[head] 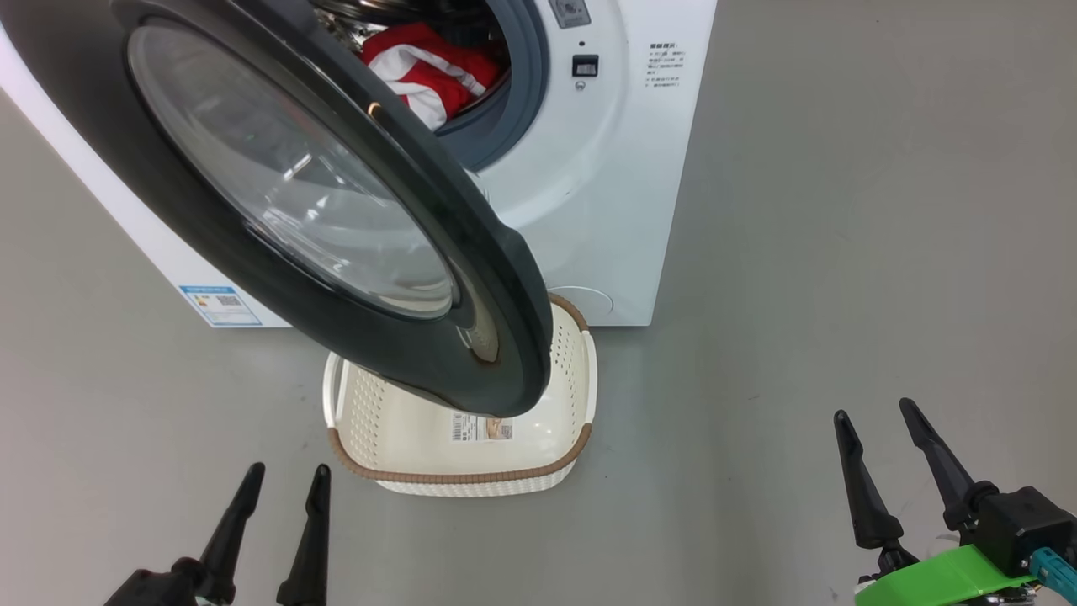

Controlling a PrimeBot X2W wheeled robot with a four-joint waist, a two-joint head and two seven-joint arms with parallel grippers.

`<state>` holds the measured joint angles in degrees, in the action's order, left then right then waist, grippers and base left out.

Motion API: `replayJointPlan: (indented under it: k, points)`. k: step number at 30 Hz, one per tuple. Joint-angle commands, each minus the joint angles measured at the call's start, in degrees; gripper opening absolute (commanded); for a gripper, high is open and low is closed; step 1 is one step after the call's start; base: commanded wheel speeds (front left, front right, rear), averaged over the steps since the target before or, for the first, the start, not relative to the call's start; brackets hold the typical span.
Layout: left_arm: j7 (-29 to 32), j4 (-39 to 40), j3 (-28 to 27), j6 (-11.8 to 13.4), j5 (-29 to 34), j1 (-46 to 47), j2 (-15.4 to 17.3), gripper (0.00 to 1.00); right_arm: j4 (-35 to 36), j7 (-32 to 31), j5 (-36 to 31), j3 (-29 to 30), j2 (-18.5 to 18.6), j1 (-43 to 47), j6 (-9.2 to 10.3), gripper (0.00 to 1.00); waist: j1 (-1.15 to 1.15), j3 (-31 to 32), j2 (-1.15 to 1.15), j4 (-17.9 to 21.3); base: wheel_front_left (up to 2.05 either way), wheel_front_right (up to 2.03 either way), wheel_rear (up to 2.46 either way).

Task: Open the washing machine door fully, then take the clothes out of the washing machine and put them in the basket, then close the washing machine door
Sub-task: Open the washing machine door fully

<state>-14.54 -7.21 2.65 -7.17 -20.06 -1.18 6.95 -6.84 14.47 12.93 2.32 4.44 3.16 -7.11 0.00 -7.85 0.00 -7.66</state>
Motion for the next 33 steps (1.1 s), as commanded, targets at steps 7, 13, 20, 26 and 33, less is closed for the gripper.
replayJointPlan:
  k: [7,13,20,26,33]
  points:
    - [-0.5,1.4,-1.9,-0.3,-0.2,2.0,0.8,1.0,1.6,0.5,2.1,-2.8,0.1,-2.3,-0.37,0.0,0.0,-0.1,0.0,-0.5,0.0,0.0,0.0]
    - [-0.5,1.4,-1.3,-0.3,-0.2,2.1,0.4,1.0,1.0,0.5,12.1,-7.7,-0.4,-7.3,-0.37,0.0,0.0,-0.2,0.0,-1.3,0.0,0.0,0.0]
    - [-0.5,1.2,-0.1,-0.3,-0.5,2.7,-0.1,1.0,-1.7,0.5,31.1,-18.5,2.2,-18.5,-0.37,0.0,0.0,-0.5,0.0,-3.3,0.0,0.0,0.0]
    - [-0.5,1.1,1.0,-0.3,-0.7,2.7,-0.3,1.0,-3.8,0.4,49.0,-29.2,6.1,-27.1,-0.37,0.0,0.0,-1.1,0.0,-5.0,0.0,0.0,0.0]
    - [-0.5,0.9,1.8,-0.3,-1.1,3.2,-0.4,1.0,-3.9,-4.3,64.6,-37.2,10.4,-34.8,-0.37,0.0,0.0,-1.9,0.0,-6.4,0.0,0.0,0.0]
